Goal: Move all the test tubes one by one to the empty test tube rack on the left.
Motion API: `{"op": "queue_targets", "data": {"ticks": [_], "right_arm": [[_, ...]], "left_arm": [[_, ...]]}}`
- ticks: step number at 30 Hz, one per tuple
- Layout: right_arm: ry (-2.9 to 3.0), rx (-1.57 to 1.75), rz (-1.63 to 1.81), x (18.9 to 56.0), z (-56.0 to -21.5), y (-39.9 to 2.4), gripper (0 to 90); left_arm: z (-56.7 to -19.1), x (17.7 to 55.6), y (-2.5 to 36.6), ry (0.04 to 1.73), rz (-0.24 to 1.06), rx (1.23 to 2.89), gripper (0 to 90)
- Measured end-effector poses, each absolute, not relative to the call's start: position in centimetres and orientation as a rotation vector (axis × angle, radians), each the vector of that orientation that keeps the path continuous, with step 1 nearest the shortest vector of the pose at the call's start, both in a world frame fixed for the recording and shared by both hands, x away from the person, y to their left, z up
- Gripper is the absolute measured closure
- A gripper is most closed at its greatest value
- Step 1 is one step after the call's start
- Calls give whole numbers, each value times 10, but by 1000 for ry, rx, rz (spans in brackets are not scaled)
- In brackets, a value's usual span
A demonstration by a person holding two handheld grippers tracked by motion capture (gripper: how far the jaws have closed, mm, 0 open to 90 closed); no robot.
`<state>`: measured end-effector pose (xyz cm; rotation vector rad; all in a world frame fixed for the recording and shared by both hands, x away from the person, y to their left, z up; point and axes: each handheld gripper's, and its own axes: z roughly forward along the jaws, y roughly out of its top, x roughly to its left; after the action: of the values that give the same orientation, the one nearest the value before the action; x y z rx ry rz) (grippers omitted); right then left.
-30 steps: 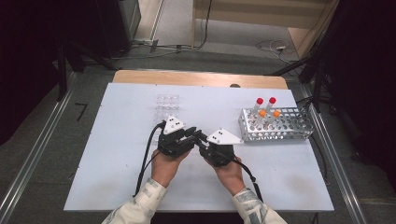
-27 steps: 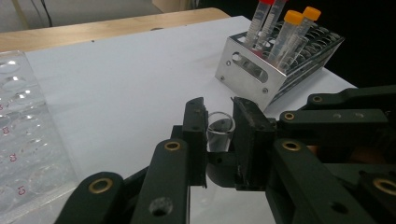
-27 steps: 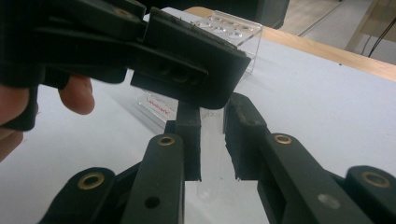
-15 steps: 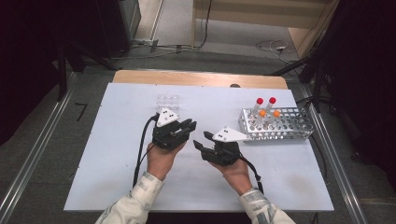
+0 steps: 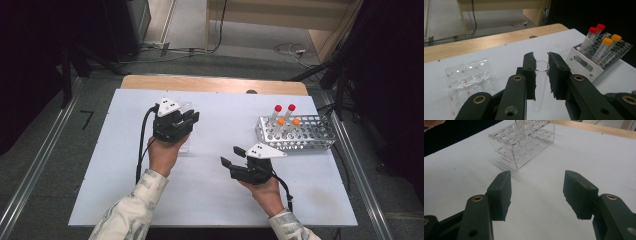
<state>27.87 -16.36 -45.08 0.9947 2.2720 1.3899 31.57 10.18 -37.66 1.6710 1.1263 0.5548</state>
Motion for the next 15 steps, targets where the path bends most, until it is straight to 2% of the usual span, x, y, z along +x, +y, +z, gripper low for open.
{"op": "queue_targets", "data": {"ticks": [15], "right_arm": [[2272,1003,1390,278,-450,-171,333]], "left_arm": [[-376,324,125,1186,668,1655,773]]}}
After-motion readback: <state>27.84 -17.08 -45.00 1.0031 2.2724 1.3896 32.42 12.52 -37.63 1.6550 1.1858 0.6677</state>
